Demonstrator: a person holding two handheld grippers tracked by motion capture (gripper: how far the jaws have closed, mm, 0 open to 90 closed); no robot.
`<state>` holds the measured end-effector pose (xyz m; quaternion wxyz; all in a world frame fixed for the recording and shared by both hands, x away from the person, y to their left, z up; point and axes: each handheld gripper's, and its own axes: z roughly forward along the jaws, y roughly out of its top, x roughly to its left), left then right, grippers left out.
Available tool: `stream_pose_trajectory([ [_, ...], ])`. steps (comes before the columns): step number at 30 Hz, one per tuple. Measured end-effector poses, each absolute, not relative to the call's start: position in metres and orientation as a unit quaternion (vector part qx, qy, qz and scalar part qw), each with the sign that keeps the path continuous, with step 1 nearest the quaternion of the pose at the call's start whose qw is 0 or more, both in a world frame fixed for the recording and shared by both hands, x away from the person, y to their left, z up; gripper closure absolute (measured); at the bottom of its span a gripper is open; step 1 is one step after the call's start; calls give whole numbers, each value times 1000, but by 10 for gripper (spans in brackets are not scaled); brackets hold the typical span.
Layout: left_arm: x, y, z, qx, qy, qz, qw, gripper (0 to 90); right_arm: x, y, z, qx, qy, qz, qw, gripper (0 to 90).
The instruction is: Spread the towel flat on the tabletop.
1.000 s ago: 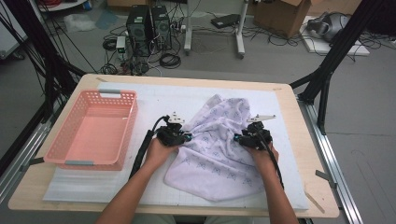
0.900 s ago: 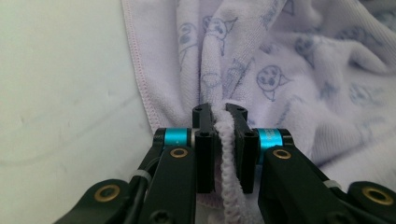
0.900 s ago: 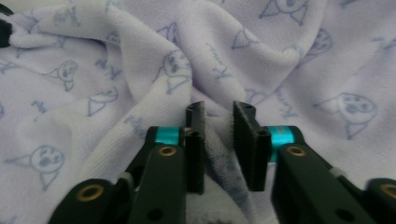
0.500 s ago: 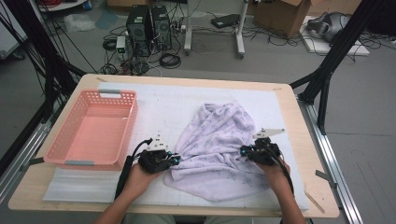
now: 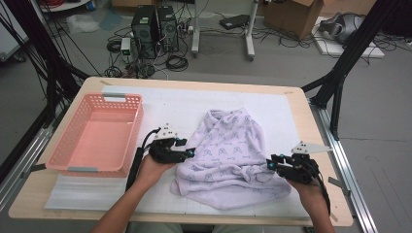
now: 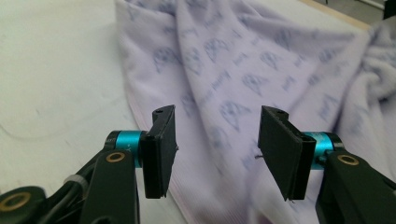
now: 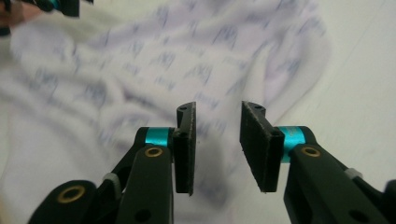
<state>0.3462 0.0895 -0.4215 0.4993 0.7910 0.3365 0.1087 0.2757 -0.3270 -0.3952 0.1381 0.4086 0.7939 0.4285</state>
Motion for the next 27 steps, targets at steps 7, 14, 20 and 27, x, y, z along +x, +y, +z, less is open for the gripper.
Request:
stream_pose_trajectory([
  [7, 391, 76, -435, 785, 374, 130, 477, 481, 325, -313, -408, 449, 776, 402, 185, 640],
  [14, 407, 64, -448, 784, 394, 114, 466, 474, 364, -287, -427, 462, 791, 353, 190, 570],
  [20, 398, 49, -450, 829, 343, 134, 421, 860, 382, -263, -439, 448, 814, 329, 168, 778],
  [27, 382, 72, -440, 822, 370, 116, 417, 870, 358, -271, -429, 424, 818, 353, 163, 861],
])
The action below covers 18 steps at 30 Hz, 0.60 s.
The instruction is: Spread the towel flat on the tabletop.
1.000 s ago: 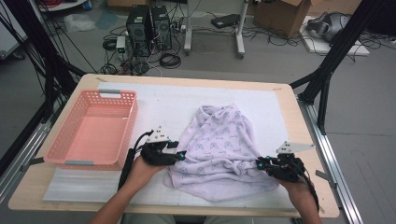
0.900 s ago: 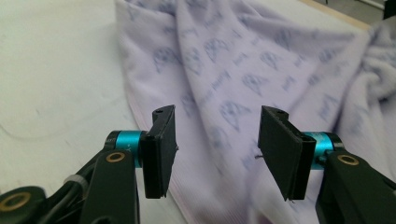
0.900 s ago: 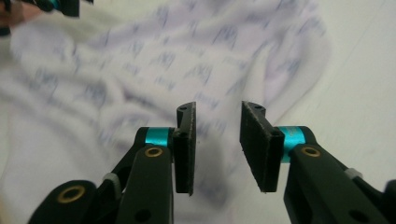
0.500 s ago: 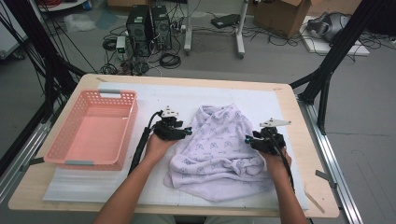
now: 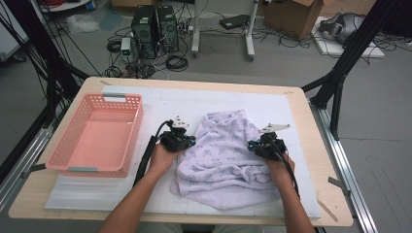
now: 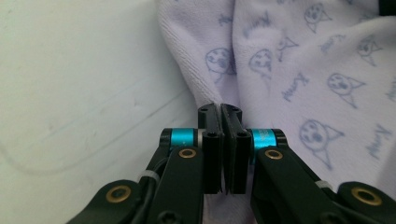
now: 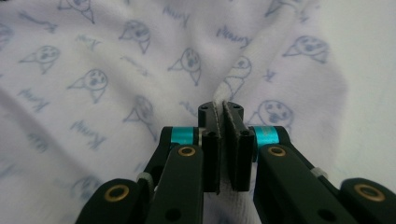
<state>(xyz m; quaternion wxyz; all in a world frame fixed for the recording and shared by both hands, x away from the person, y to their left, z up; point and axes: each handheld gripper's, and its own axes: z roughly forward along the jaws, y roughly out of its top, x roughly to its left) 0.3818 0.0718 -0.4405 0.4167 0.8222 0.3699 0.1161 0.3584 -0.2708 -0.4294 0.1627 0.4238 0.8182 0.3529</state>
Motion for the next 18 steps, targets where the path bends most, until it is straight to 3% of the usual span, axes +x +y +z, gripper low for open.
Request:
stream_pose_trajectory([
  [8, 337, 100, -432, 806, 366, 111, 452, 870, 313, -296, -422, 408, 805, 399, 162, 862],
  [15, 313, 109, -442, 814, 351, 73, 458, 860, 279, -305, -424, 393, 817, 402, 124, 863],
  [16, 315, 109, -441, 810, 352, 70, 464, 839, 277, -304, -422, 391, 821, 399, 119, 858],
  [18, 320, 108, -438, 807, 355, 82, 464, 682, 276, -303, -418, 385, 824, 398, 120, 797],
])
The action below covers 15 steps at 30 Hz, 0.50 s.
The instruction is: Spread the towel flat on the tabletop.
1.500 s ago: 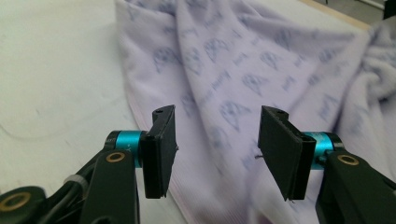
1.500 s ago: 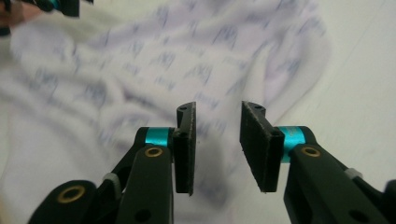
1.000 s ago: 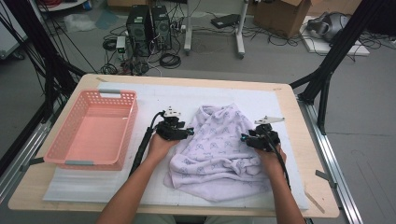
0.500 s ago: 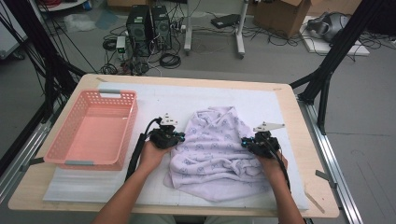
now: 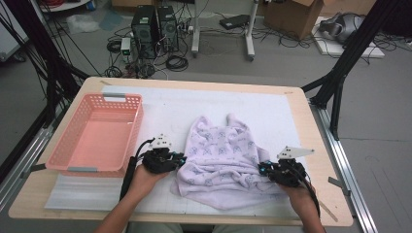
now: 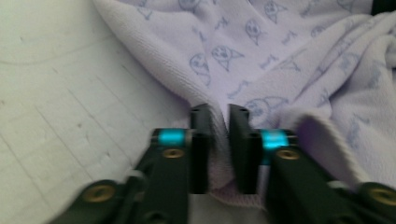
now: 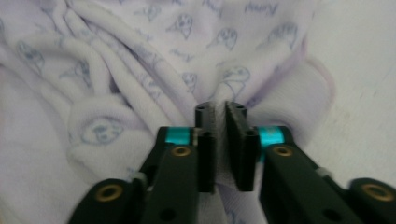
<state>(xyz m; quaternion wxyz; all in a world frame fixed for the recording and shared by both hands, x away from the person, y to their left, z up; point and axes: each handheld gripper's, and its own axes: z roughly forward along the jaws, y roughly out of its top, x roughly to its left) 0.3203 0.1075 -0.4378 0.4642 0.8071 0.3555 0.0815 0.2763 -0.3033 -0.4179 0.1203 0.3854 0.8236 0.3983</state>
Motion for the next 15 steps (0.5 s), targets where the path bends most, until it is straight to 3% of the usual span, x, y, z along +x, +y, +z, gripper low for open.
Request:
stream_pose_trajectory([
  [2, 329, 106, -434, 798, 363, 91, 473, 553, 280, -304, -410, 387, 814, 412, 132, 712],
  [5, 346, 106, -432, 792, 371, 106, 473, 502, 293, -305, -399, 391, 799, 429, 159, 700],
  [15, 388, 88, -437, 774, 406, 110, 473, 502, 359, -294, -416, 437, 805, 347, 202, 702],
])
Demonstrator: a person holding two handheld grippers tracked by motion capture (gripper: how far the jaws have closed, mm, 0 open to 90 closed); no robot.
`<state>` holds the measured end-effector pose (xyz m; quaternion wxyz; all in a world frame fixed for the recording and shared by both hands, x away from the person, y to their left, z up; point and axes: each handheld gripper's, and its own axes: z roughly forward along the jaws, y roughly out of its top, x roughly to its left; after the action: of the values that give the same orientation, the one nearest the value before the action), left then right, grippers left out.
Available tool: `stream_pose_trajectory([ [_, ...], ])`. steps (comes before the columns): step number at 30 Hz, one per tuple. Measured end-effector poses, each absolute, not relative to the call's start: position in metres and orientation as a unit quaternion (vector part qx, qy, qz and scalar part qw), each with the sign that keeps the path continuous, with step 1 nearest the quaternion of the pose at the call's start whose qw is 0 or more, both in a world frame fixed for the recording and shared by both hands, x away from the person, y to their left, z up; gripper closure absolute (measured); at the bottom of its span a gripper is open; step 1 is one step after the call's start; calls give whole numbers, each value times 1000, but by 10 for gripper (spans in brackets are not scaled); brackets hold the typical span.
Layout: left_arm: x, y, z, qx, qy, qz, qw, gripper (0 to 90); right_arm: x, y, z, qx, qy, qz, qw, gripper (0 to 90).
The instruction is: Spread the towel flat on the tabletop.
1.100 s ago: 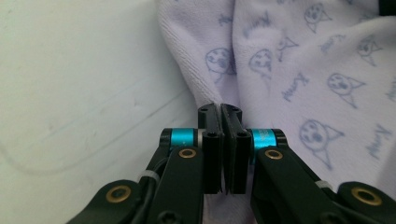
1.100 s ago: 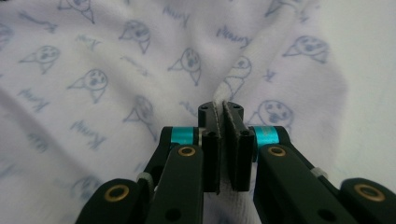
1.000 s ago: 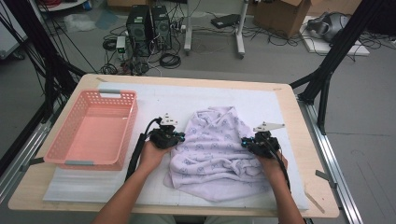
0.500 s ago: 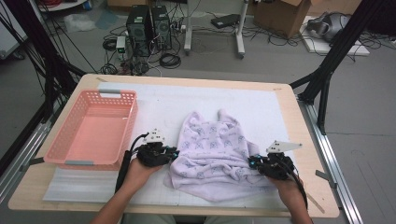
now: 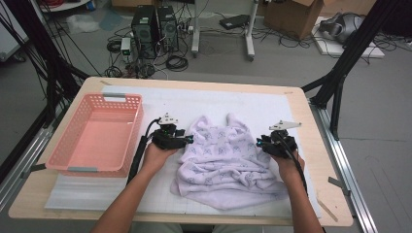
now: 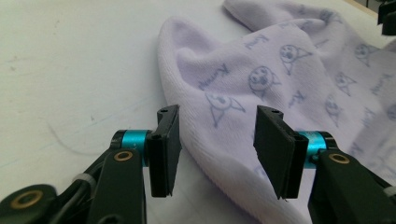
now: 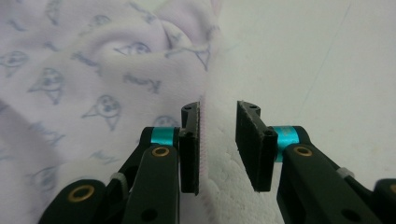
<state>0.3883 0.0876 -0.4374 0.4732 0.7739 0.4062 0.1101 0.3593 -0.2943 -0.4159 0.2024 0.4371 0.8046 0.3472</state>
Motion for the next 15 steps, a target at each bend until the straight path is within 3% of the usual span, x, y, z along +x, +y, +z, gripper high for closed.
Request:
stream_pose_trajectory([
  [4, 393, 71, -447, 799, 393, 92, 446, 550, 374, -292, -435, 453, 813, 333, 149, 635],
  [5, 392, 68, -449, 808, 384, 93, 437, 626, 374, -290, -438, 449, 819, 327, 141, 634],
  [6, 390, 66, -449, 812, 381, 106, 429, 696, 372, -289, -438, 445, 820, 329, 149, 692],
  [7, 389, 66, -447, 815, 382, 103, 424, 823, 371, -289, -437, 441, 822, 331, 139, 767],
  [8, 388, 67, -447, 816, 384, 97, 422, 841, 368, -289, -437, 436, 826, 331, 135, 843],
  [9, 387, 68, -445, 820, 380, 97, 416, 846, 365, -288, -436, 428, 831, 329, 131, 863],
  [15, 371, 78, -436, 818, 374, 102, 424, 847, 343, -301, -430, 422, 837, 308, 159, 877],
])
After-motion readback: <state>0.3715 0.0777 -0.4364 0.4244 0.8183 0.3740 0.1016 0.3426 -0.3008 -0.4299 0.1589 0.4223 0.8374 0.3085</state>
